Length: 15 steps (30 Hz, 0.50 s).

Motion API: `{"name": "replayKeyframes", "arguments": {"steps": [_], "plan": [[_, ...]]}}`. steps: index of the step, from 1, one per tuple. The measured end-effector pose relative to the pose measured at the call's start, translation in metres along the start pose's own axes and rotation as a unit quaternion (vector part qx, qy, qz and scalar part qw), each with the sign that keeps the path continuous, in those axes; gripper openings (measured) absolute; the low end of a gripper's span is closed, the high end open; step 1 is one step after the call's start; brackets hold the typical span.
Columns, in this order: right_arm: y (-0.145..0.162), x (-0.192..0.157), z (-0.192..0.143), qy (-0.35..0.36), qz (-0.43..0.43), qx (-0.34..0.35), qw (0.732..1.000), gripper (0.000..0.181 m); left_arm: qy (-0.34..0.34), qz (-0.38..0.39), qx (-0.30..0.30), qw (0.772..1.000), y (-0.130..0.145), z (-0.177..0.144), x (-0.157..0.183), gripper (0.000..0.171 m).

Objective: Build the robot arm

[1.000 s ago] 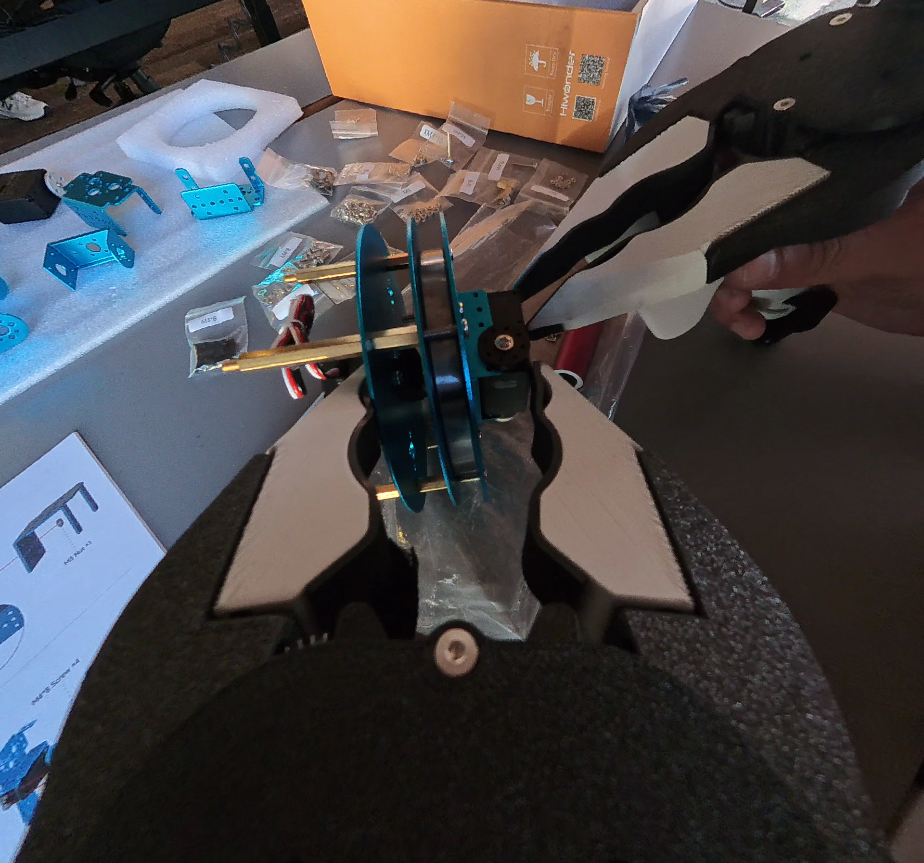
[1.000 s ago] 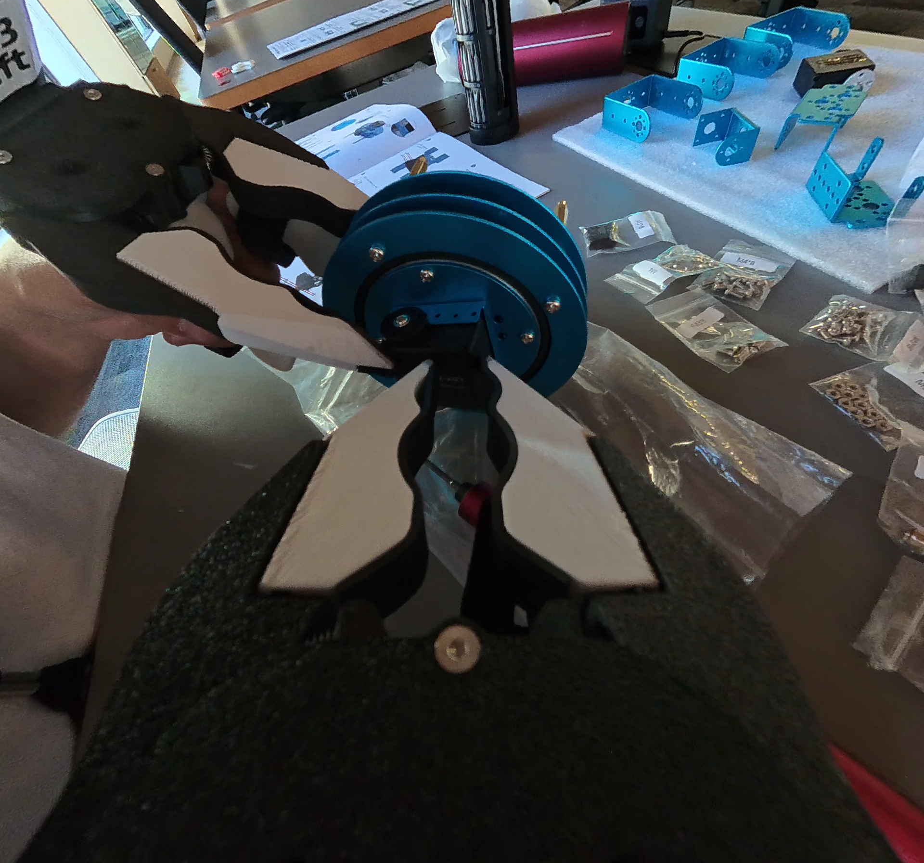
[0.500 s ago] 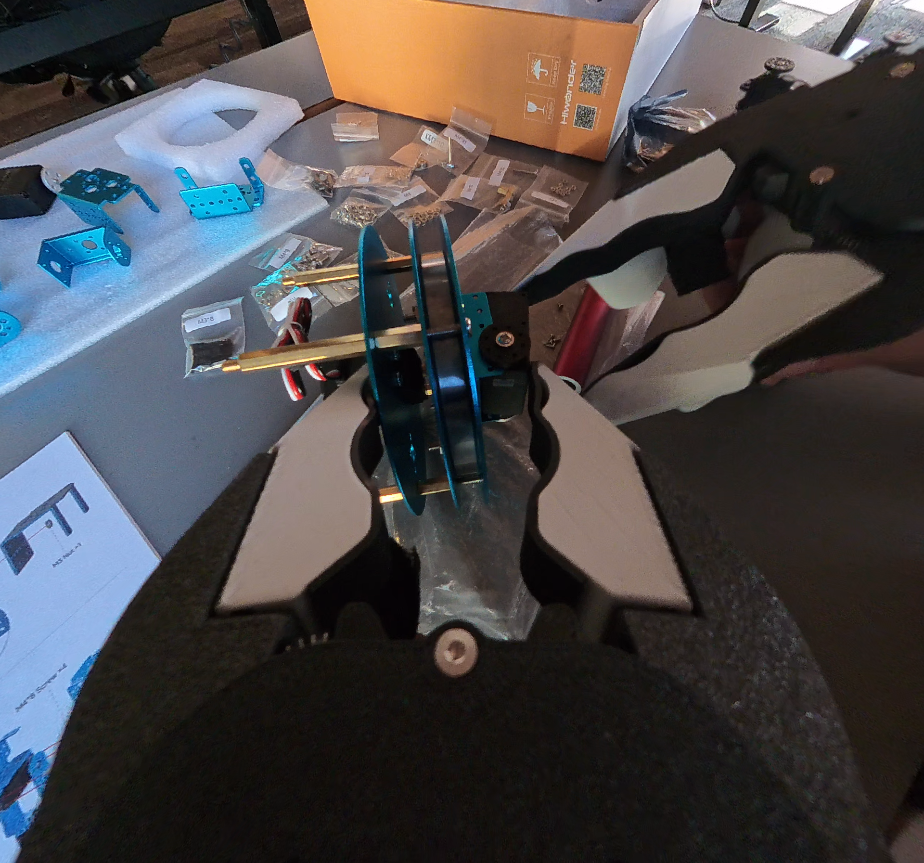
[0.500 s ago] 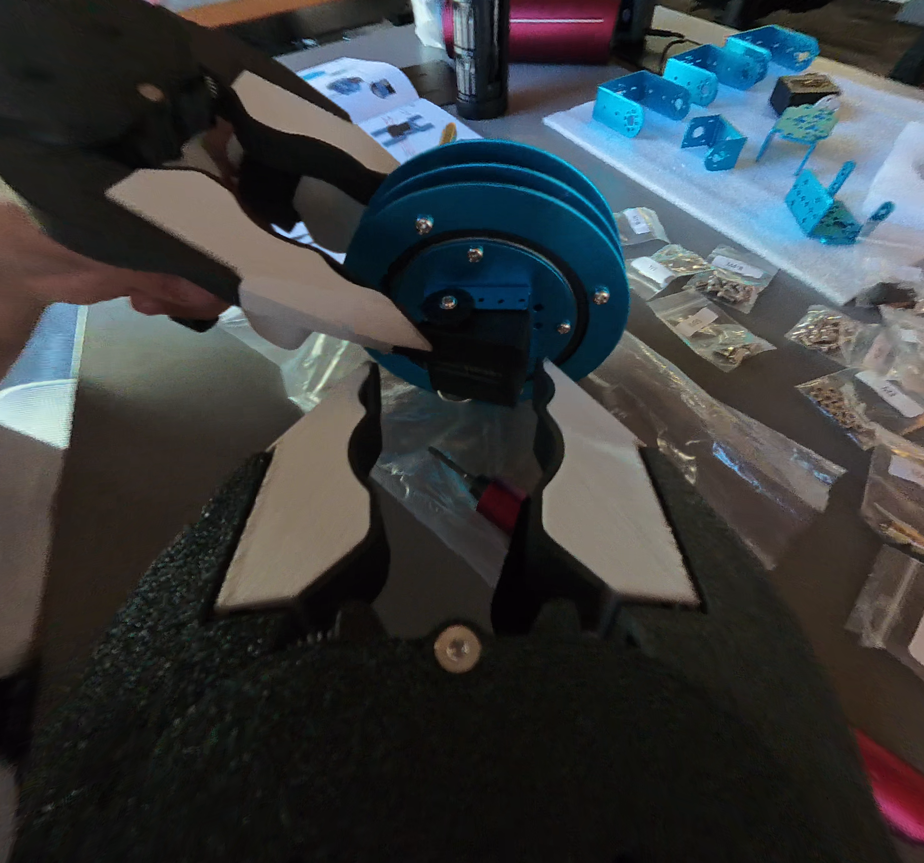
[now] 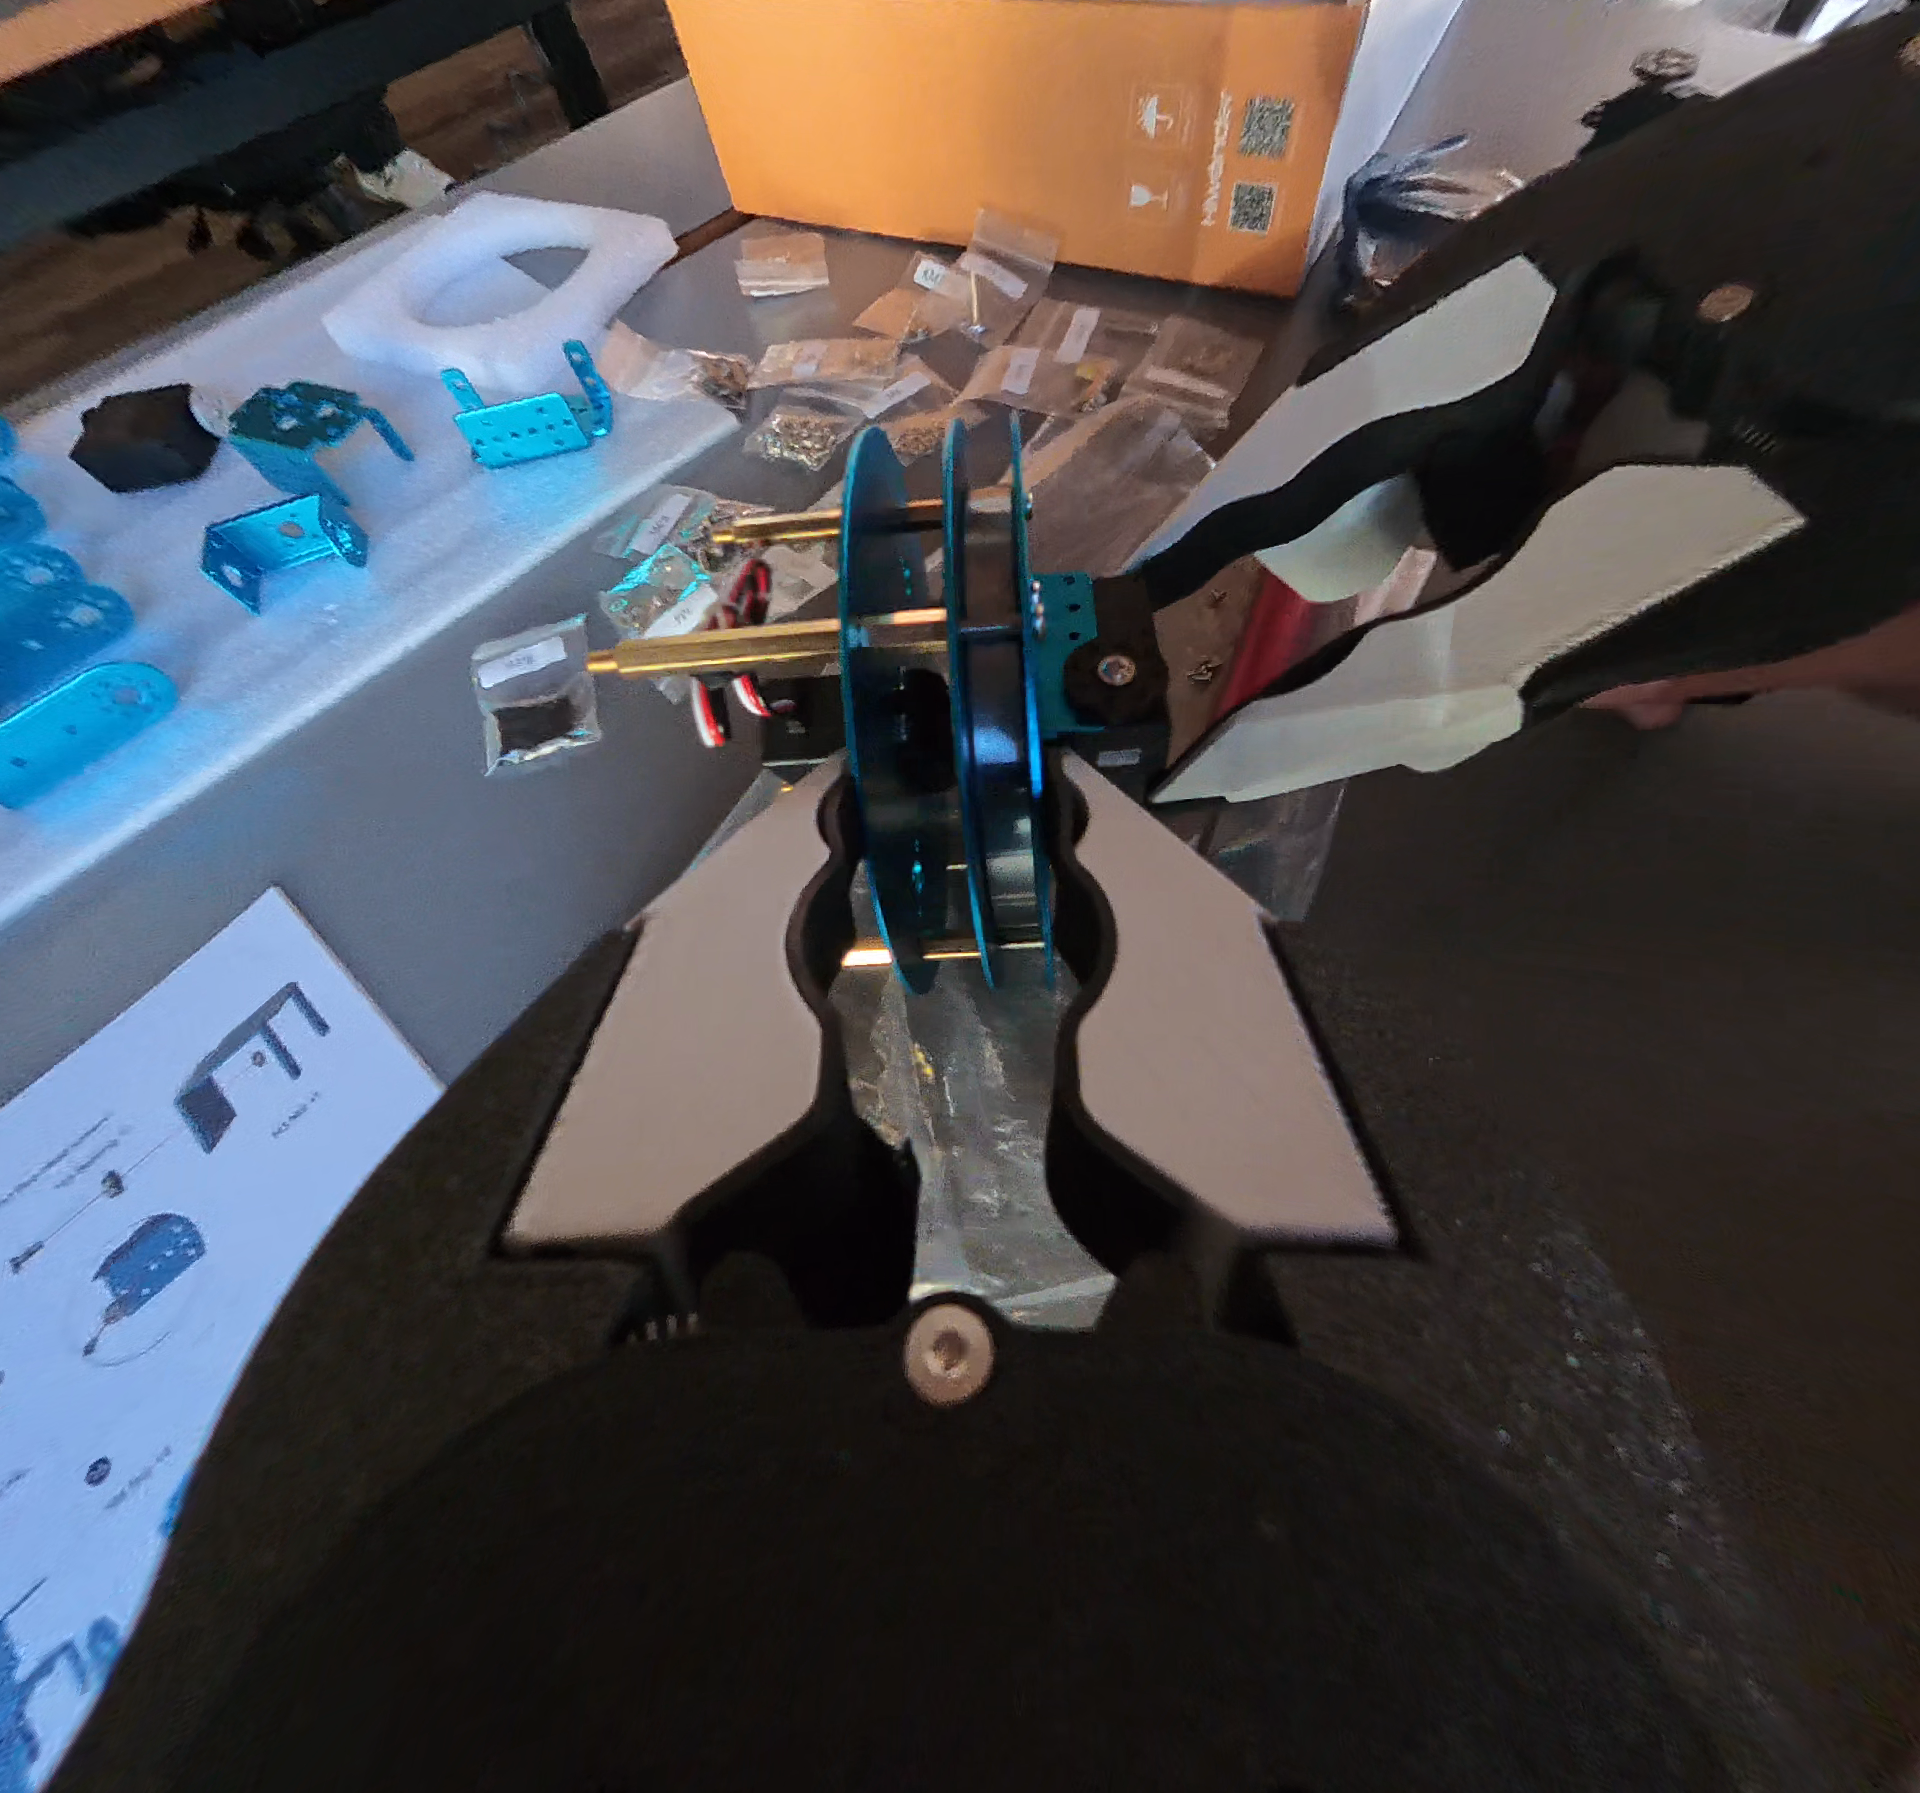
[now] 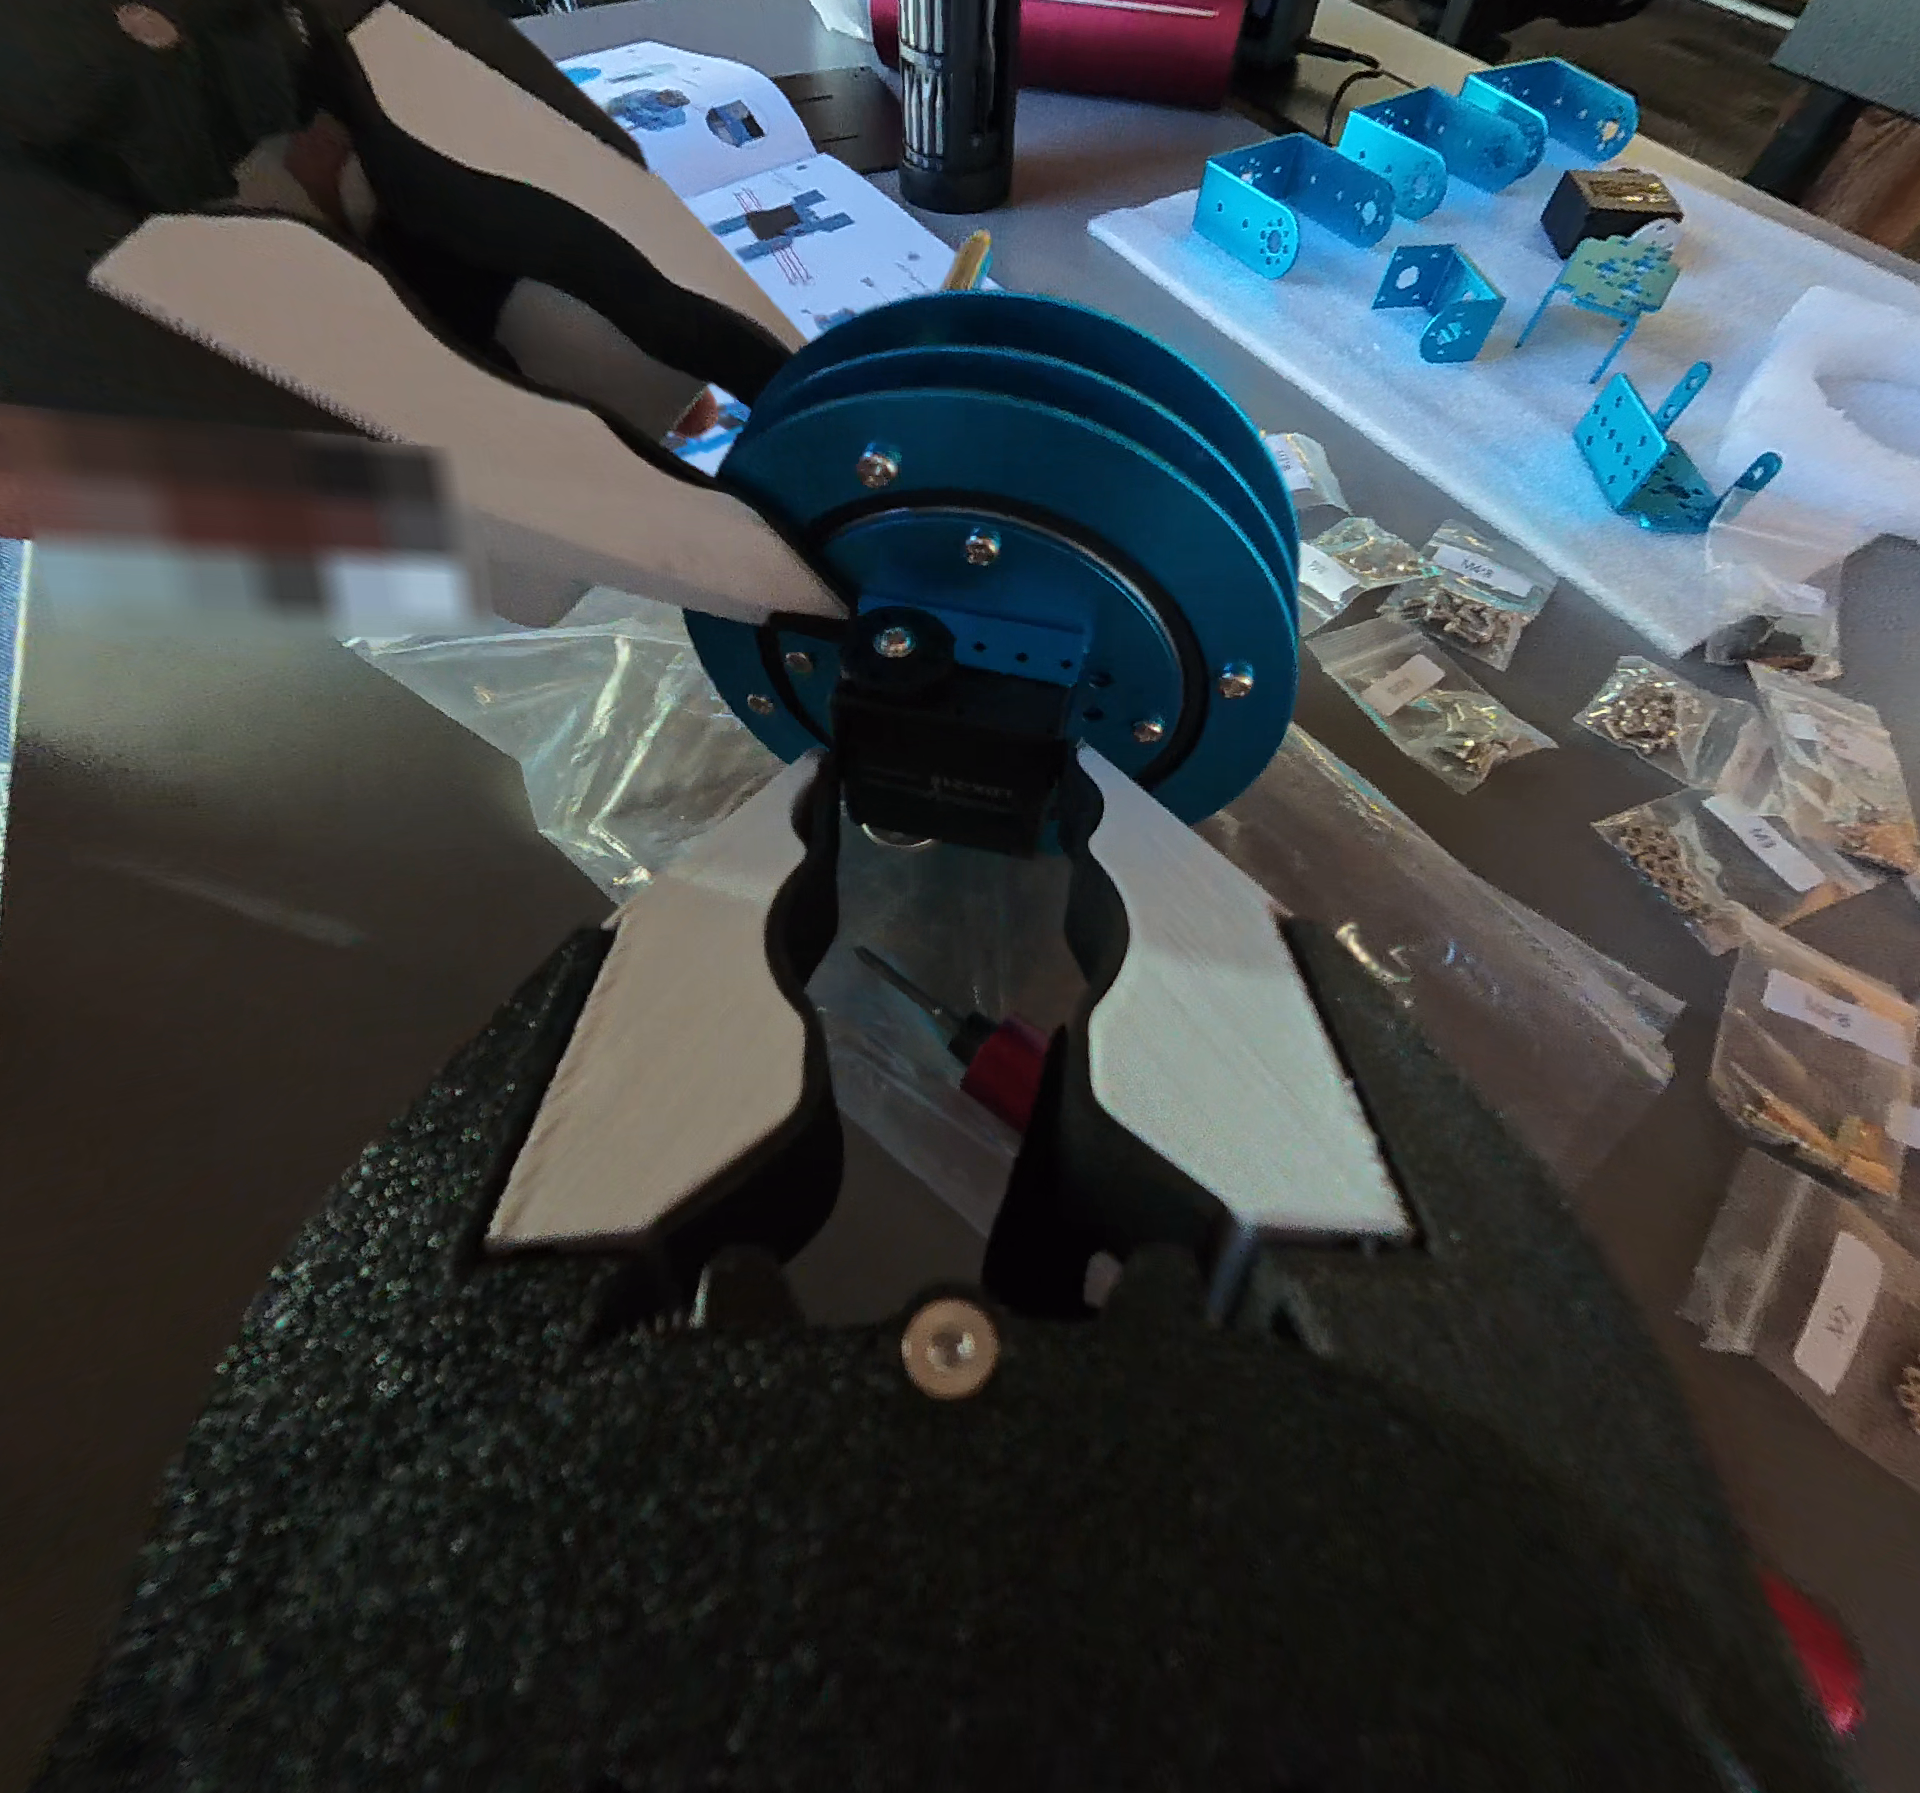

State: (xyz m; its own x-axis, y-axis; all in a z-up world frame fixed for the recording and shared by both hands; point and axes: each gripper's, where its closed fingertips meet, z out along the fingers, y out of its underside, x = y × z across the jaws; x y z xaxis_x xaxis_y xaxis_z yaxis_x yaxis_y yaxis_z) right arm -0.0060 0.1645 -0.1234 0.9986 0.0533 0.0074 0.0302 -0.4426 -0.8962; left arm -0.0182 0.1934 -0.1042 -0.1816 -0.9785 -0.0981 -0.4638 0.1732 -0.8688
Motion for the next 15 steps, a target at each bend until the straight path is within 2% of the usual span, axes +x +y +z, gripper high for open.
{"name": "replayKeyframes", "arguments": {"steps": [1,5,9,12,15], "plan": [[0.000,0.001,0.000,0.001,0.000,-0.006,1.000,0.040,0.004,-0.006,-0.004,1.000,-0.001,0.001,-0.001,0.032],[-0.004,0.005,0.001,-0.012,0.044,-0.037,0.998,0.040,0.030,-0.046,-0.006,0.998,-0.009,0.003,-0.004,0.031],[-0.022,-0.001,-0.008,-0.040,0.074,-0.043,0.996,0.040,0.067,-0.107,0.010,0.992,-0.025,-0.008,-0.006,0.031],[-0.028,-0.006,-0.020,-0.045,0.098,-0.092,0.990,0.040,0.105,-0.172,0.022,0.979,-0.032,-0.014,-0.001,0.031],[-0.022,-0.011,-0.032,-0.037,0.125,-0.159,0.979,0.040,0.137,-0.227,0.023,0.964,-0.031,-0.013,0.010,0.031]]}}
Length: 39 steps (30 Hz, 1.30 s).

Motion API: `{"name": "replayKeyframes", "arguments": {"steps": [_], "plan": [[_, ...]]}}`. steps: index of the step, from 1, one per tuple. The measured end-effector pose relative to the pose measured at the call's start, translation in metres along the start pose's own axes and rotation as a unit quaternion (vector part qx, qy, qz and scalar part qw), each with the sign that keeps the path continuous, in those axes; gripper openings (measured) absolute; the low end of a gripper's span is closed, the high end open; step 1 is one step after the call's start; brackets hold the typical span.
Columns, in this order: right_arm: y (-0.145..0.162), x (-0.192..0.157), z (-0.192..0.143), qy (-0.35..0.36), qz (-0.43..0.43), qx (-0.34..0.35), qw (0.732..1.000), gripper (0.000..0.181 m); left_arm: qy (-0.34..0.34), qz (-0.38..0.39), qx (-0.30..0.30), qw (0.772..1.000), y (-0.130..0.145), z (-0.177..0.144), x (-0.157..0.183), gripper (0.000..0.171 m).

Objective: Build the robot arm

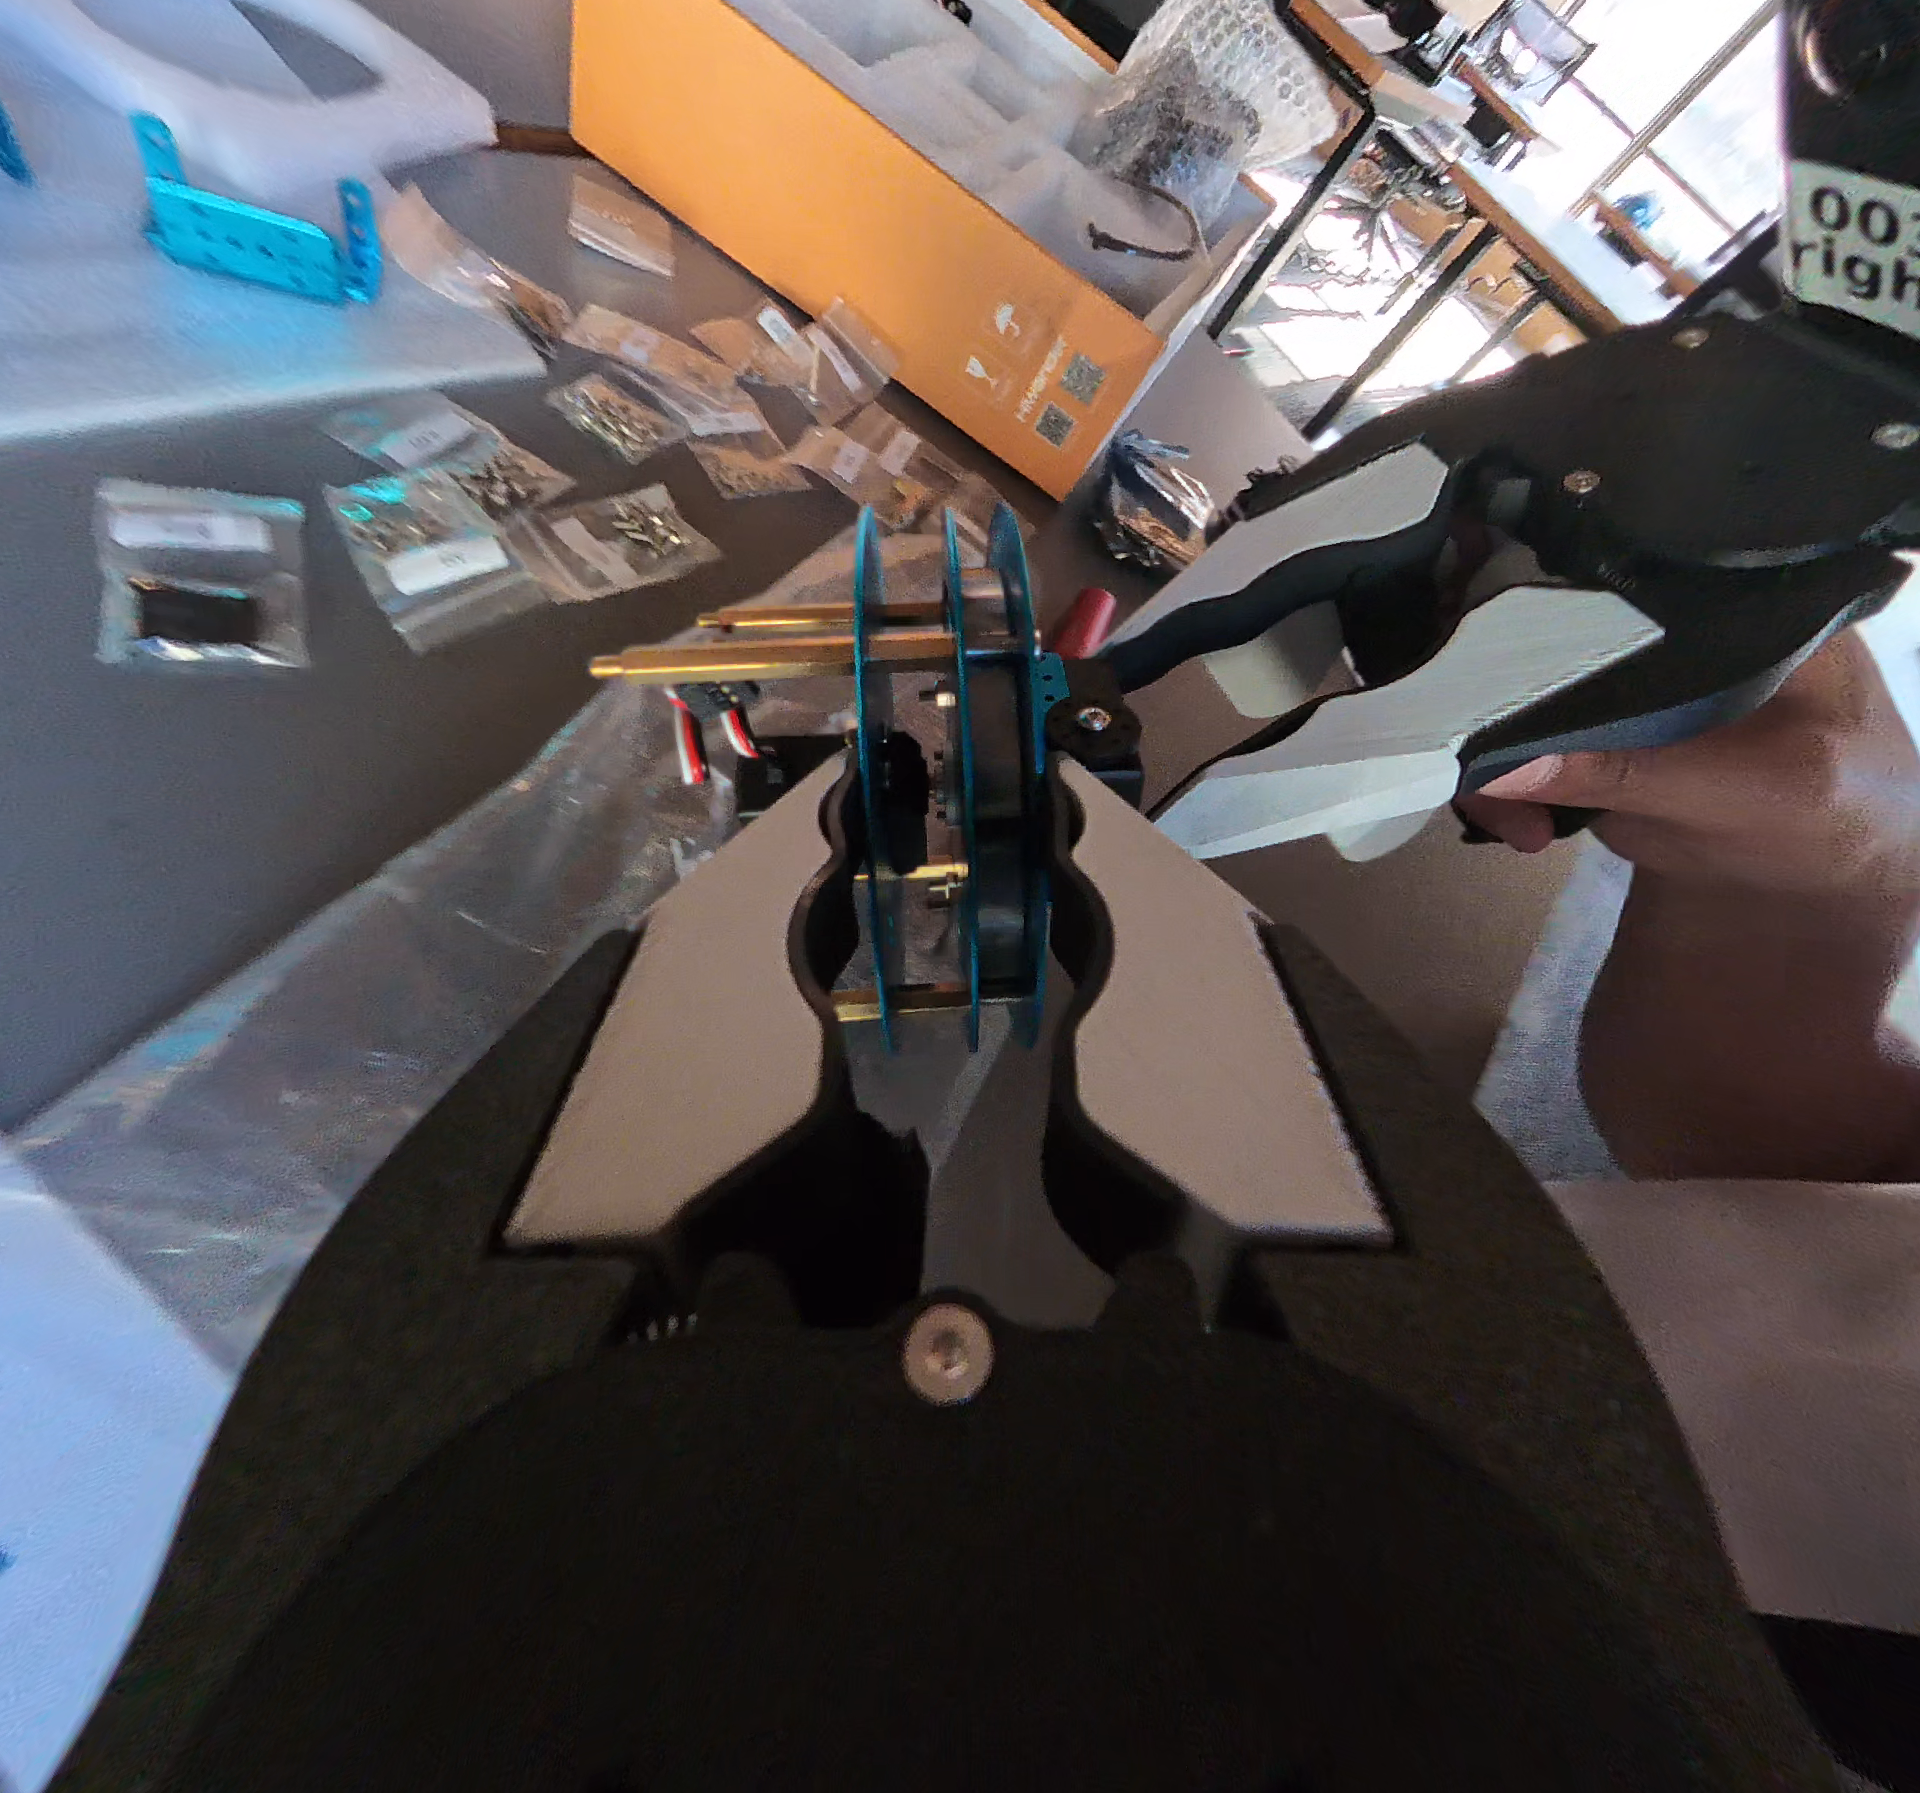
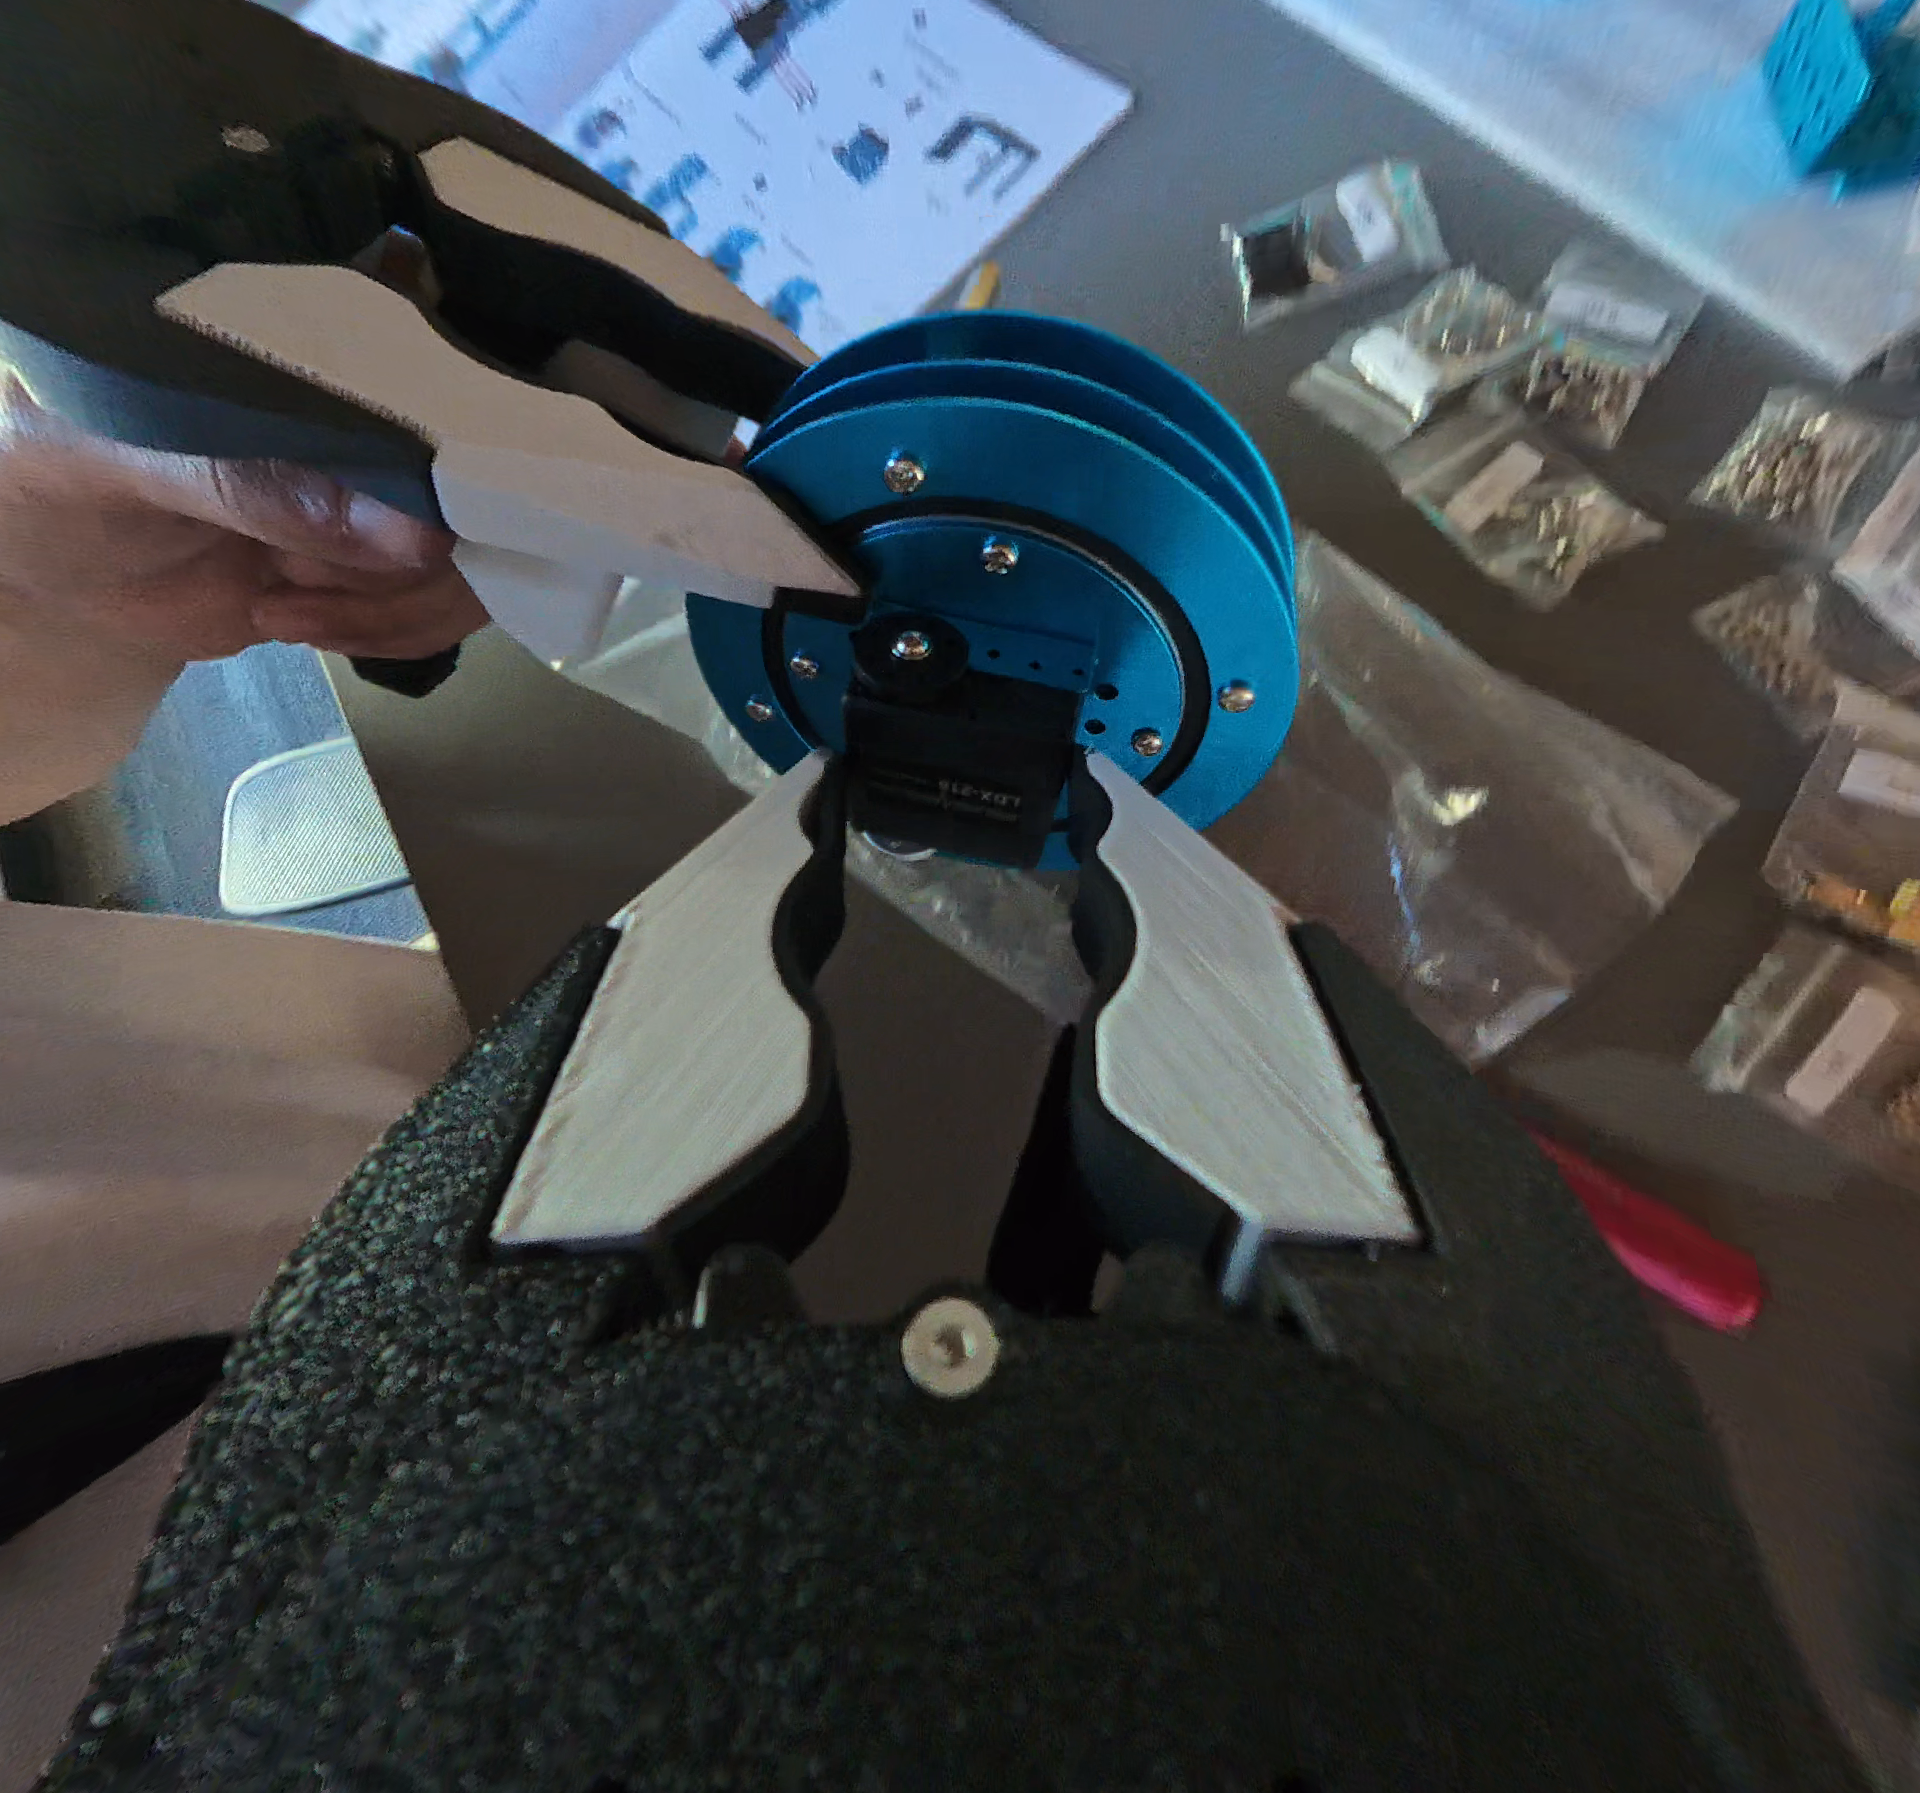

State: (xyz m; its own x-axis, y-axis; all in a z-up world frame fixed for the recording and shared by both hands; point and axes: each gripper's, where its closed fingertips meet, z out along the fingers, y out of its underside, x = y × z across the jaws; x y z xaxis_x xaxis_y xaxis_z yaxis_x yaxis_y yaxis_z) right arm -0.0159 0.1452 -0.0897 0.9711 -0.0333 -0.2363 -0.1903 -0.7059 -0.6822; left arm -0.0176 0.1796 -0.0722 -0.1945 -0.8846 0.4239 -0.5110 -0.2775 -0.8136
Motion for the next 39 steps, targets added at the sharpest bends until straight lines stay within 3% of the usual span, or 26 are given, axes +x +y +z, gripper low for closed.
{"name": "replayKeyframes", "arguments": {"steps": [7,16,24,34,37,39], "plan": [[0.006,-0.002,-0.001,0.005,0.015,-0.116,0.993,0.041,0.051,-0.088,0.009,0.995,0.011,0.003,0.001,0.031],[-0.039,-0.001,0.037,0.026,-0.070,-0.274,0.959,0.042,0.122,-0.255,0.013,0.959,0.014,-0.015,-0.046,0.032],[-0.049,0.001,0.060,0.017,-0.085,-0.405,0.910,0.044,0.116,-0.231,-0.031,0.966,0.029,-0.018,-0.063,0.043],[-0.054,0.002,0.079,0.025,-0.070,-0.432,0.899,0.044,0.066,-0.224,-0.030,0.972,0.029,-0.031,-0.082,0.056],[-0.063,0.005,0.079,0.038,-0.090,-0.393,0.915,0.047,0.053,-0.218,-0.003,0.974,0.022,-0.043,-0.089,0.057],[-0.079,0.004,0.072,0.043,-0.093,-0.320,0.942,0.045,0.034,-0.192,0.024,0.981,0.019,-0.055,-0.093,0.056]]}}
